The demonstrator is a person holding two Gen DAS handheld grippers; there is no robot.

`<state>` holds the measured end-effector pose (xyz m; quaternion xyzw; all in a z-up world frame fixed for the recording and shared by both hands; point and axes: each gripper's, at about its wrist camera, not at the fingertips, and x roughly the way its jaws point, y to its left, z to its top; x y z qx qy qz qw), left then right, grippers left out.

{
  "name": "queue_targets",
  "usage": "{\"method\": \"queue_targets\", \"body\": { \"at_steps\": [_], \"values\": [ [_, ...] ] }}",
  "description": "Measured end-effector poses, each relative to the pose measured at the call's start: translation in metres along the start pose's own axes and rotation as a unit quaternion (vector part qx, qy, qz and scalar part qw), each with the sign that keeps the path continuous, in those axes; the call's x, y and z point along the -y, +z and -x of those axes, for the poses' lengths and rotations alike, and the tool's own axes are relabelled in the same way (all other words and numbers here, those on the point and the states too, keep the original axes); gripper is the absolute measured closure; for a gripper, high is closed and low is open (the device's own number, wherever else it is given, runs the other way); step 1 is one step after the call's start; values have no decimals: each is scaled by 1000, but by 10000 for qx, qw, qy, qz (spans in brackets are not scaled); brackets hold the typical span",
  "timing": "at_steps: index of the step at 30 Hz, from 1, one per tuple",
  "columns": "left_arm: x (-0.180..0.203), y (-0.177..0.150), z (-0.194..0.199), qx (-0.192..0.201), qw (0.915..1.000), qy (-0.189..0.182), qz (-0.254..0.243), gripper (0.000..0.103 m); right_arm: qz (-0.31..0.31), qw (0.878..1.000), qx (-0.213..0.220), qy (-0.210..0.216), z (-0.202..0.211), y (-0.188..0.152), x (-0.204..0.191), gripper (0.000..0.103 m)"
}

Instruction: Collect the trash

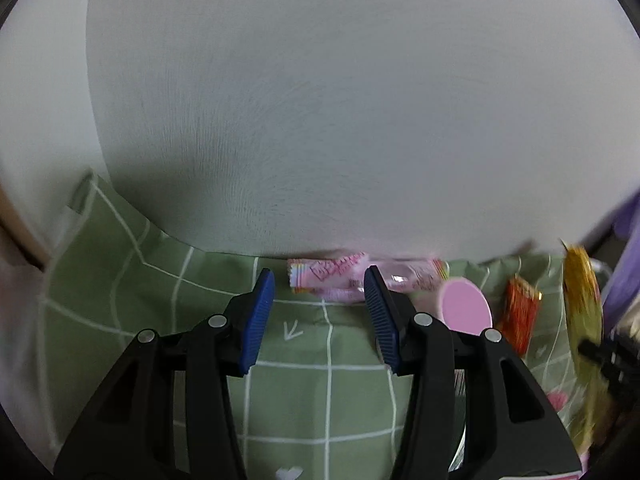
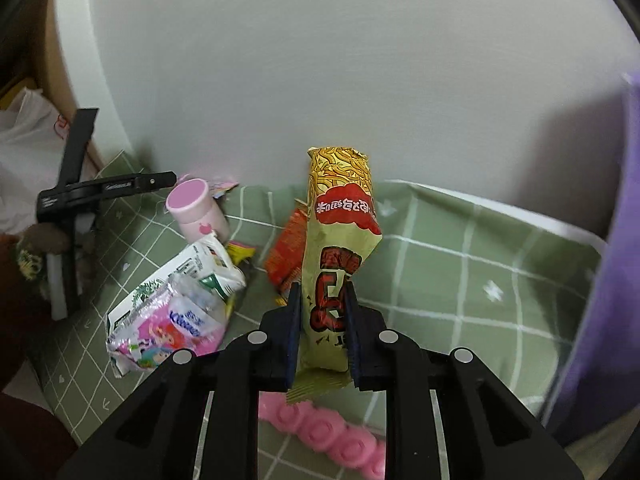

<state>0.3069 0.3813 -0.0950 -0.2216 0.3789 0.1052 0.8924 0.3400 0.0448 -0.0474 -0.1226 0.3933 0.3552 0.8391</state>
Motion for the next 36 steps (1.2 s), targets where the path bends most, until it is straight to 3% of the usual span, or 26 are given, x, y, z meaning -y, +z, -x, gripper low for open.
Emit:
{"method": "queue_targets", "body": {
  "at_steps": [4, 6, 7, 10, 18, 21, 23, 26, 29, 36],
  "values": [
    [-4, 5, -12, -149, 9993, -104, 338, 59, -182, 9998, 45, -84, 14, -12, 9, 83],
    [-2, 5, -16, -255, 9985, -232, 413, 78, -230, 9996, 33, -129, 16, -17, 12, 83],
    [1, 5, -16, -279, 9985, -283, 387, 96, -252, 9996, 32, -134, 18, -20, 14, 83],
    [11, 4, 1, -104, 9988, -404, 251, 103, -311, 9993, 75, -177, 21, -23, 12, 83],
    [35, 9, 55, 509, 9975, -441, -203, 103, -275, 9988, 279, -288, 38, -22, 10, 83],
    [26, 3, 50, 328, 9982, -505, -41, 96, -230, 9989, 273, -299, 43, -26, 9, 83],
    [14, 2, 34, 98, 9983, -518, 229, 75, -230, 9989, 267, -302, 43, -29, 7, 83],
    [4, -9, 18, -108, 9976, -502, 455, 71, -255, 9989, 221, -325, 44, -33, 8, 83],
    [6, -9, 10, -66, 9987, -404, 310, 65, -328, 9990, 85, -298, 37, -35, 12, 83],
    [16, -7, -14, -312, 9980, -479, 255, 64, -259, 9992, -58, -304, 26, -34, 11, 83]
  ]
}}
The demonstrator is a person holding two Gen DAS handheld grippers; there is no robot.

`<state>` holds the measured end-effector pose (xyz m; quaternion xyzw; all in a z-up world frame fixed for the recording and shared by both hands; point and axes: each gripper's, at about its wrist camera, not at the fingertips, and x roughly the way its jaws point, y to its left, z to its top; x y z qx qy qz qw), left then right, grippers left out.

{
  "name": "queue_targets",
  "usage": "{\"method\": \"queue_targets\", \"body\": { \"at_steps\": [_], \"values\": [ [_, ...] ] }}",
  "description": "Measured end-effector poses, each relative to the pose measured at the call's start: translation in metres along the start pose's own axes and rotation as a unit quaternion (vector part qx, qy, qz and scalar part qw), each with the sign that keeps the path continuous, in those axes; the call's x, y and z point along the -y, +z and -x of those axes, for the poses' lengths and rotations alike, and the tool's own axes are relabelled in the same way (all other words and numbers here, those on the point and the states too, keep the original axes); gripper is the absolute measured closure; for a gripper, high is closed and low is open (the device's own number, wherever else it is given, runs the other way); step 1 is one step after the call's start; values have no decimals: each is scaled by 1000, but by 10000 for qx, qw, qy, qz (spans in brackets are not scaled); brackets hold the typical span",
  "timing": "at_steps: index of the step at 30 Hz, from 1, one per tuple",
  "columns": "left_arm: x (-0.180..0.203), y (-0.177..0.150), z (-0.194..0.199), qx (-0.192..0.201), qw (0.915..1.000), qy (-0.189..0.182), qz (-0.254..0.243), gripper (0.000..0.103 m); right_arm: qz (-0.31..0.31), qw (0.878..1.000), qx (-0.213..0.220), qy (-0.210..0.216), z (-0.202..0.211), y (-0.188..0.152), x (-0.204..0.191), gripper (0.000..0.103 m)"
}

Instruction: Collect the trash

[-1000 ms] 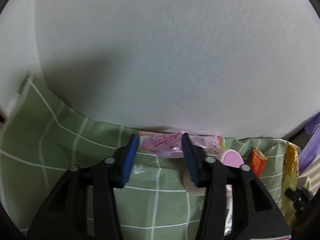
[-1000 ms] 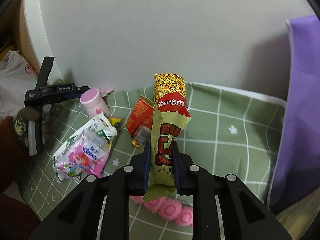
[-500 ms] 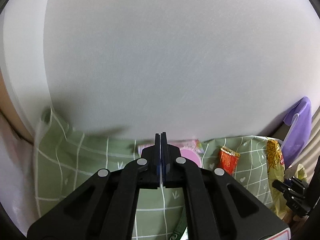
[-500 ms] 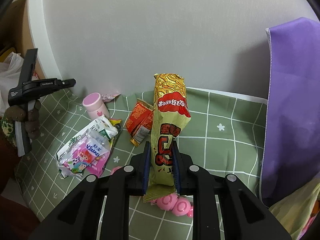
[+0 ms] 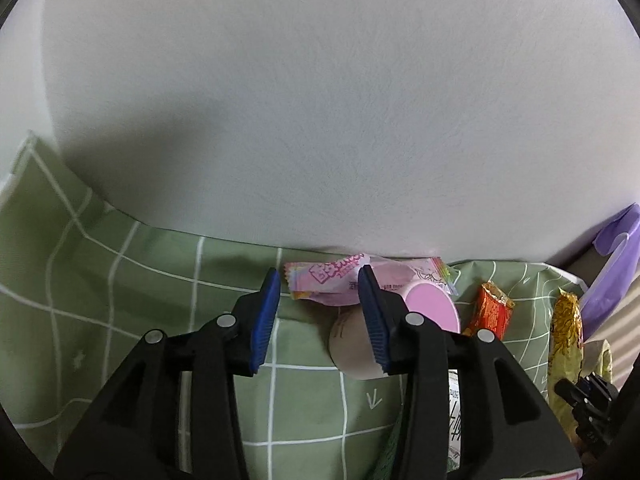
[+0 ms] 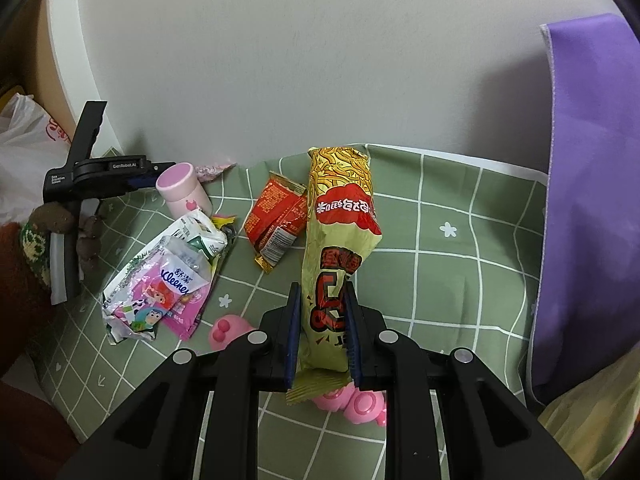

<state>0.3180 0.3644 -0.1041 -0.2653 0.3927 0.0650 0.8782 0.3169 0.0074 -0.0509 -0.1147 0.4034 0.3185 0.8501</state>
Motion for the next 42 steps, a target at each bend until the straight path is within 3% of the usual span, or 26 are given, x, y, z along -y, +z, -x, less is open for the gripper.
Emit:
{"method": "queue_targets", "body": {
  "at_steps": [12, 17, 21, 26, 27, 29, 32, 42],
  "values": [
    [28, -26, -23, -473, 9978, -220, -418, 68, 71, 9999, -86, 31, -12, 6, -3, 83],
    [32, -41, -11, -417, 9972, -244, -570, 86, 125, 9999, -32, 41, -9, 7, -5, 83],
    [26, -46, 12, -145, 9976, -161, -661, 91, 103, 9999, 26, -22, -1, 6, -3, 83],
    [31, -45, 30, 126, 9932, 128, -1151, 90, 41, 9999, 104, -110, 5, 3, -3, 83],
    [35, -43, 30, 134, 9903, 201, -1370, 88, 4, 9999, 123, -110, 7, 3, -2, 83],
    [49, -36, 29, 171, 9847, 294, -1710, 74, -51, 9998, 156, -110, 8, 1, 2, 83],
    [61, -29, 12, 64, 9791, 131, -2027, 67, -130, 9997, 200, -95, 11, 0, 5, 83],
    [67, -13, -45, -413, 9757, -22, -2150, 66, -206, 9995, 208, -127, 13, -1, 12, 83]
  ]
}}
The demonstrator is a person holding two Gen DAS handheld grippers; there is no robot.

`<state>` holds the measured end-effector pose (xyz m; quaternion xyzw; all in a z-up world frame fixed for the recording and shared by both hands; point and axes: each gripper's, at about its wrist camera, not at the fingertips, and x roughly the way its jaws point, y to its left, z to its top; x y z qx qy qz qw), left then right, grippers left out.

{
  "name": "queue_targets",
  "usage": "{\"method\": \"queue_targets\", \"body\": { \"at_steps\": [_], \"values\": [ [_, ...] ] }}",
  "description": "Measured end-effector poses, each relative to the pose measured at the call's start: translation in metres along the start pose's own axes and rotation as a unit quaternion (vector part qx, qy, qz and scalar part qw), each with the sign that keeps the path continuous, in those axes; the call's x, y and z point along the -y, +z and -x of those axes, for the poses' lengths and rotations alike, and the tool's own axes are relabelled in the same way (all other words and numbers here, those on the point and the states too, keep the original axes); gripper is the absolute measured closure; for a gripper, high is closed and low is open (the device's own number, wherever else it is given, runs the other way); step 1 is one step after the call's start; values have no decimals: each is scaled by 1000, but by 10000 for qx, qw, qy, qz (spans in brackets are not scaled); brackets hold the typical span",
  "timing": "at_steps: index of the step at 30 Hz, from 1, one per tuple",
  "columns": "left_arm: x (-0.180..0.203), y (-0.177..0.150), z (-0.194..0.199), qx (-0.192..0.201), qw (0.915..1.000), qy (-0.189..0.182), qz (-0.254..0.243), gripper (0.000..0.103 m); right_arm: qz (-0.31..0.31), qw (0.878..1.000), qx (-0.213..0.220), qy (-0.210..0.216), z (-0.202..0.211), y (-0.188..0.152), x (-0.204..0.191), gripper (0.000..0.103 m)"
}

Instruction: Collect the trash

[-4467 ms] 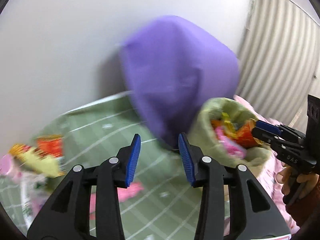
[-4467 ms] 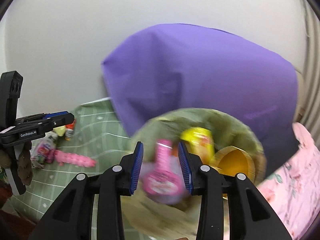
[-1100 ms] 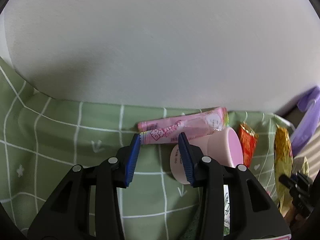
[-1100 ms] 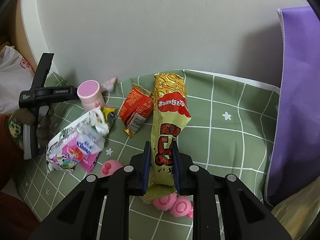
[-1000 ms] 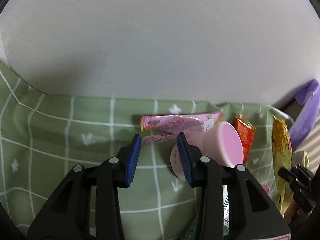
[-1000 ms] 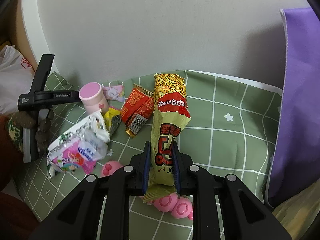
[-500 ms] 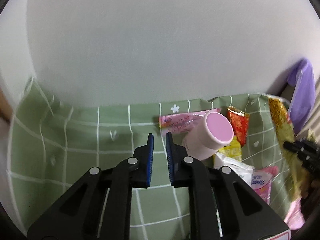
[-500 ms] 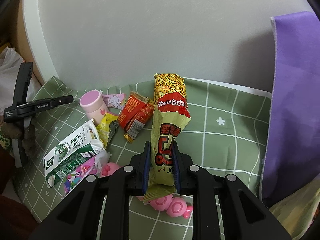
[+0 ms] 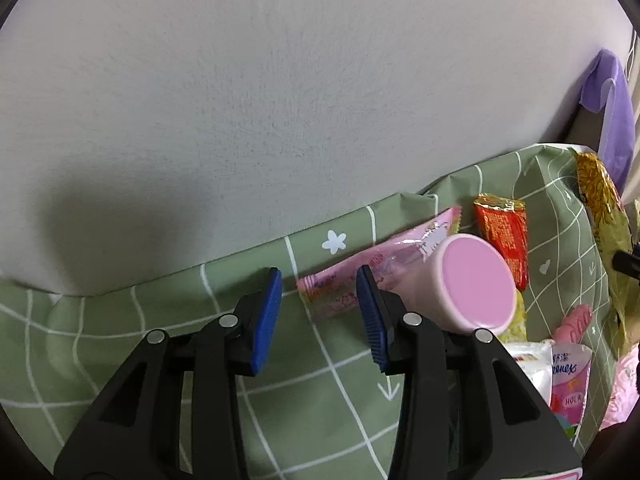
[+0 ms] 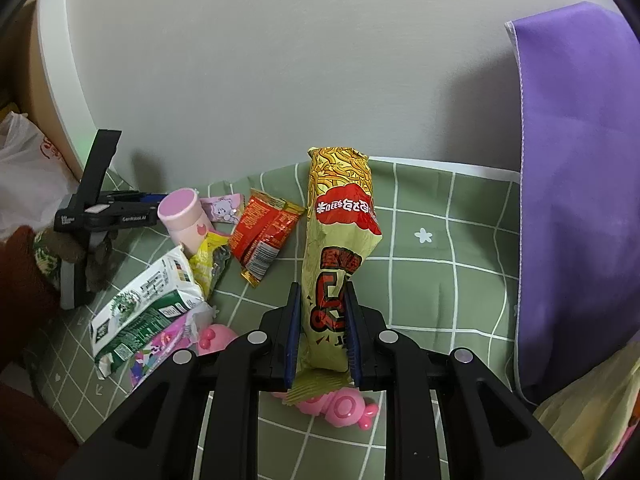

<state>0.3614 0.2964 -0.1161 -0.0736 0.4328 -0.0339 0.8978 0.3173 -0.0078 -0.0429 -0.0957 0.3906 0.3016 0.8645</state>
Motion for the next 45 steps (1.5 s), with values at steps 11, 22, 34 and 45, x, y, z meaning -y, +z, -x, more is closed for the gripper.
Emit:
{"method": "queue_targets", "body": {
  "at_steps": [11, 22, 34, 45],
  "values": [
    [10, -3, 19, 328, 9987, -289, 250, 101, -86, 9999, 24, -79, -5, 3, -3, 83],
    [60, 27, 118, 1404, 9897, -277, -56, 101, -152, 9984, 491, -221, 37, 8, -5, 83],
    [169, 26, 165, 1547, 9742, -1346, -947, 101, -372, 9890, 1058, -962, 131, -16, 16, 83],
    [323, 24, 163, 1433, 9343, -2445, -2163, 101, -1005, 9622, 1393, -2111, 233, -67, 78, 83]
  ]
}}
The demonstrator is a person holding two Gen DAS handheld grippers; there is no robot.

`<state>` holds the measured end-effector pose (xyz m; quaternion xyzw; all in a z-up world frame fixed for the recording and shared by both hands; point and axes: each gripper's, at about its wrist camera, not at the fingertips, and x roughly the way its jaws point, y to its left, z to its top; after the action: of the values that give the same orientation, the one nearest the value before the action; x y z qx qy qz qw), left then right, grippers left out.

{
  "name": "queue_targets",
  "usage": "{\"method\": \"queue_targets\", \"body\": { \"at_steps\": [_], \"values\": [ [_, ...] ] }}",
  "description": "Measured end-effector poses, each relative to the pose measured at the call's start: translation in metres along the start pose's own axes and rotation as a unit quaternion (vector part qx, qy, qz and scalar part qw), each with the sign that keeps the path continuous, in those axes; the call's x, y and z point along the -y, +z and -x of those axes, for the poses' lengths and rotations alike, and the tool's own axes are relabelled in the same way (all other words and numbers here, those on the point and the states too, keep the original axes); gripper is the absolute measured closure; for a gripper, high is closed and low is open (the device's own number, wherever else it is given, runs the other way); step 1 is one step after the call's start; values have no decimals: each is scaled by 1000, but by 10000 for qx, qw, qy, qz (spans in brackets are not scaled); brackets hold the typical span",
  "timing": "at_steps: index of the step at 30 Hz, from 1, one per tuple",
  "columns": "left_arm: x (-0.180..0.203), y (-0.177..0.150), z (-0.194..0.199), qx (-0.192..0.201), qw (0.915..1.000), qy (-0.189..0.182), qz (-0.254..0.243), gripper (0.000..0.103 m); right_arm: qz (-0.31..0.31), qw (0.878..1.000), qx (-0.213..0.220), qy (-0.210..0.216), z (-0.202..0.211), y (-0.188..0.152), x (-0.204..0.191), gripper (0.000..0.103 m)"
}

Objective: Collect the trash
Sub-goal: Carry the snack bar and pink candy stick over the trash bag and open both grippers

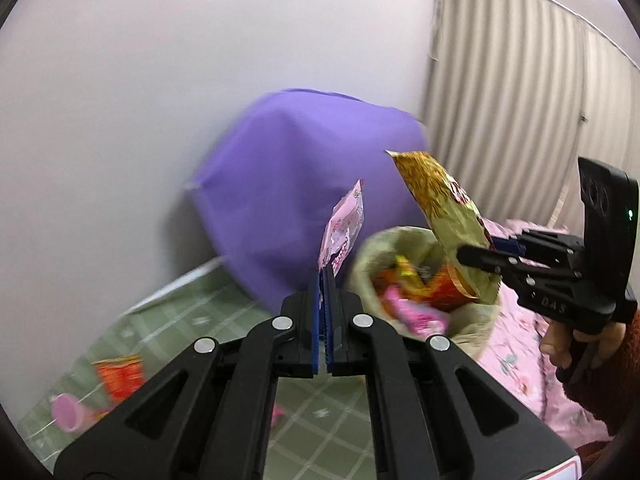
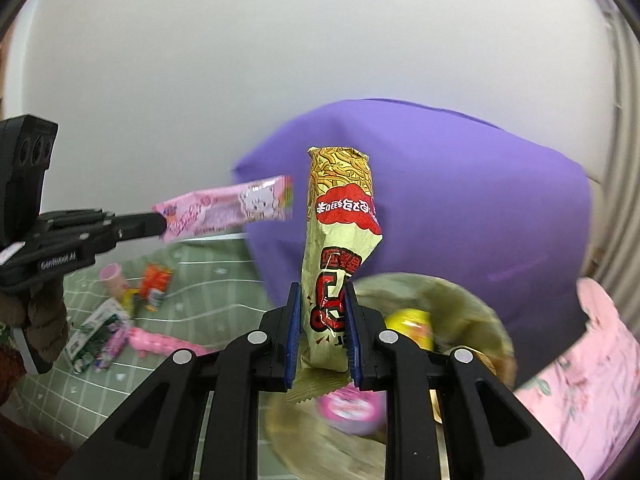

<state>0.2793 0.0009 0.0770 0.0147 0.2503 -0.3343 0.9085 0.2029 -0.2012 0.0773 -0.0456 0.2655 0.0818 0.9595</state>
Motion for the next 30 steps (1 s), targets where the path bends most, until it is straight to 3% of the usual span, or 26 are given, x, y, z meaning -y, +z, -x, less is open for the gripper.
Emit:
{"method": "queue_targets", "body": {
  "at_steps": [7, 12, 18, 30],
  "values": [
    [63, 7, -39, -274, 9968, -585, -462, 101, -408, 9981, -25, -468, 25, -21, 49, 83],
    [79, 0, -58, -532, 9948, -786, -371, 101, -570, 9965, -62, -603, 31, -30, 68, 83],
    [76, -6, -87, -990, 9918, -797, -102, 101, -627, 9964, -331, -463, 15, -36, 75, 83],
    [72, -18, -114, -1404, 9866, -822, 158, 101, -563, 9936, -975, -39, -38, -50, 83, 83]
  ]
}}
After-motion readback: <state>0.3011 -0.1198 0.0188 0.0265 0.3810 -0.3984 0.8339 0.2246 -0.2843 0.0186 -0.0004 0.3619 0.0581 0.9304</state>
